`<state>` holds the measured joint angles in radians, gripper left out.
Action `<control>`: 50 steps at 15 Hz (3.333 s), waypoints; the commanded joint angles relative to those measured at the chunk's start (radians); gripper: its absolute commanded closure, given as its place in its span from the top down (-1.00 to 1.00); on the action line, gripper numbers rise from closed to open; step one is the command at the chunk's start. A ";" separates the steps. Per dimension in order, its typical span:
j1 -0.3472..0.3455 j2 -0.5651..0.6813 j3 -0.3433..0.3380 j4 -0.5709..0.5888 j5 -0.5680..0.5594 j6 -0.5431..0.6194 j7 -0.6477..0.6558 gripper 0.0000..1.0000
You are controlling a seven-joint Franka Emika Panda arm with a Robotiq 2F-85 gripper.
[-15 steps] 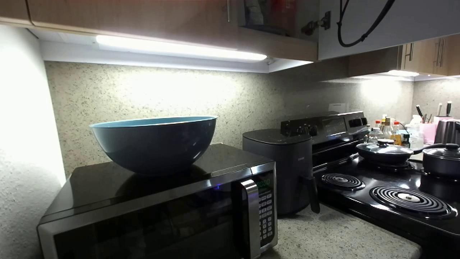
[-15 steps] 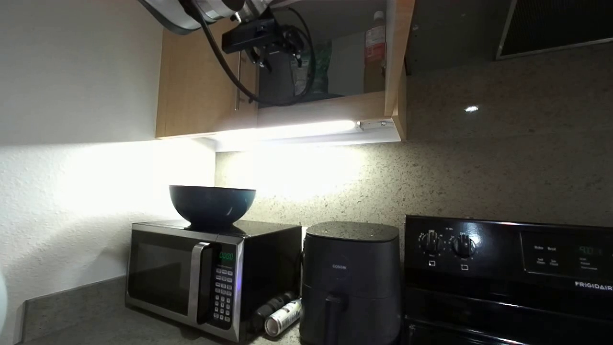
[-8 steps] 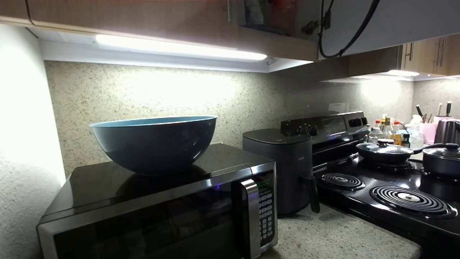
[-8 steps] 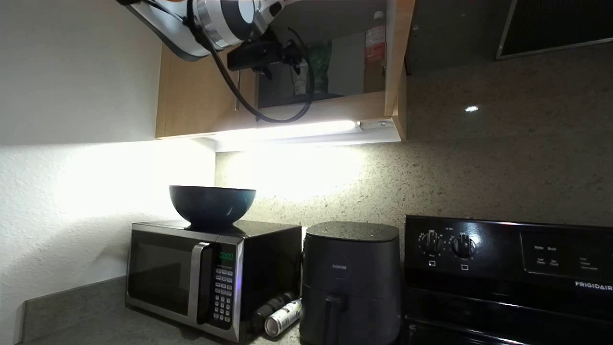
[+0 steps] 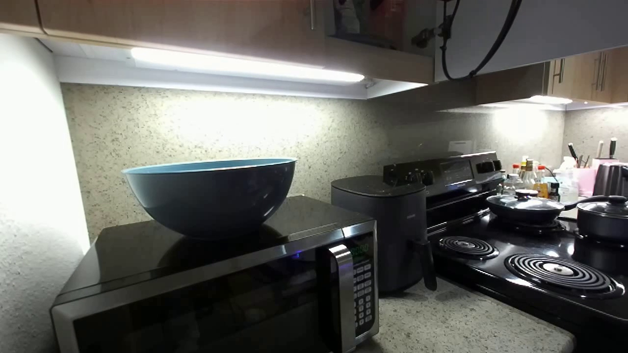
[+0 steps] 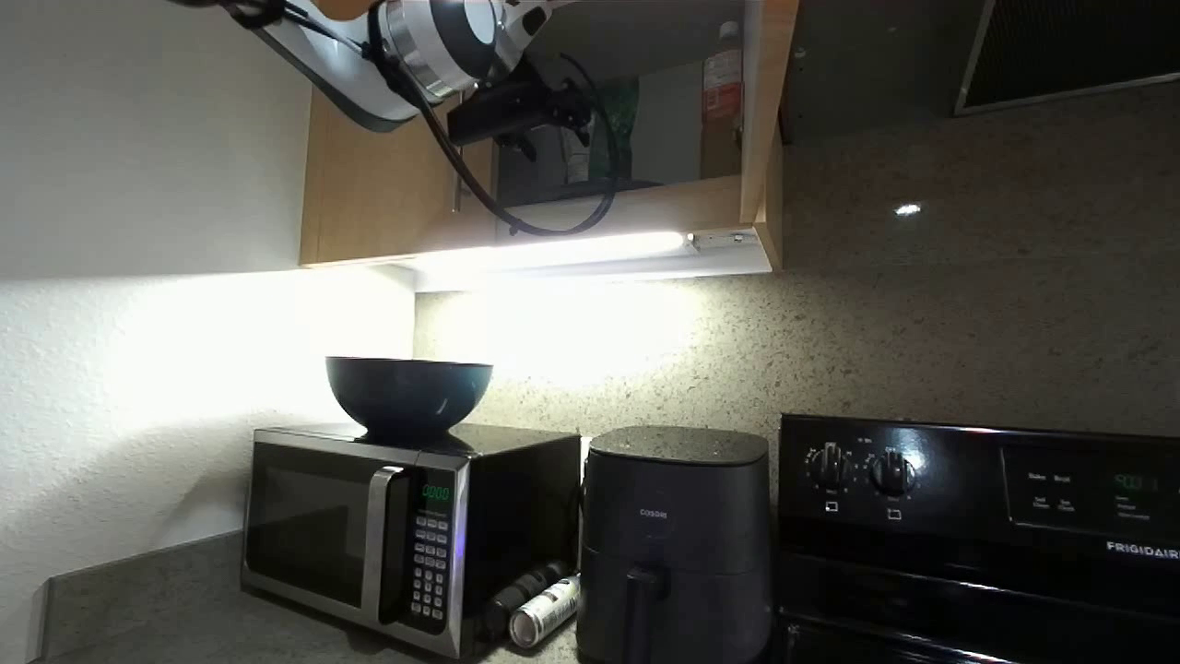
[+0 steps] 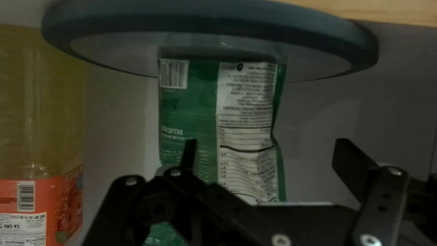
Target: Remove the green packet from the bottom shelf of the open cabinet and then put it on the counter
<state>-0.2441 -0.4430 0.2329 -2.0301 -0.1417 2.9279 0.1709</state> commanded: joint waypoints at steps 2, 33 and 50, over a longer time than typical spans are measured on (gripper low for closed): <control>-0.146 0.006 0.111 -0.002 -0.093 0.005 0.095 1.00; -0.349 0.023 0.315 0.089 -0.046 -0.074 0.145 -0.29; -0.698 0.043 0.588 0.123 -0.194 0.033 0.266 0.43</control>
<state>-0.8805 -0.4137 0.7582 -1.9348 -0.3017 2.9529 0.3988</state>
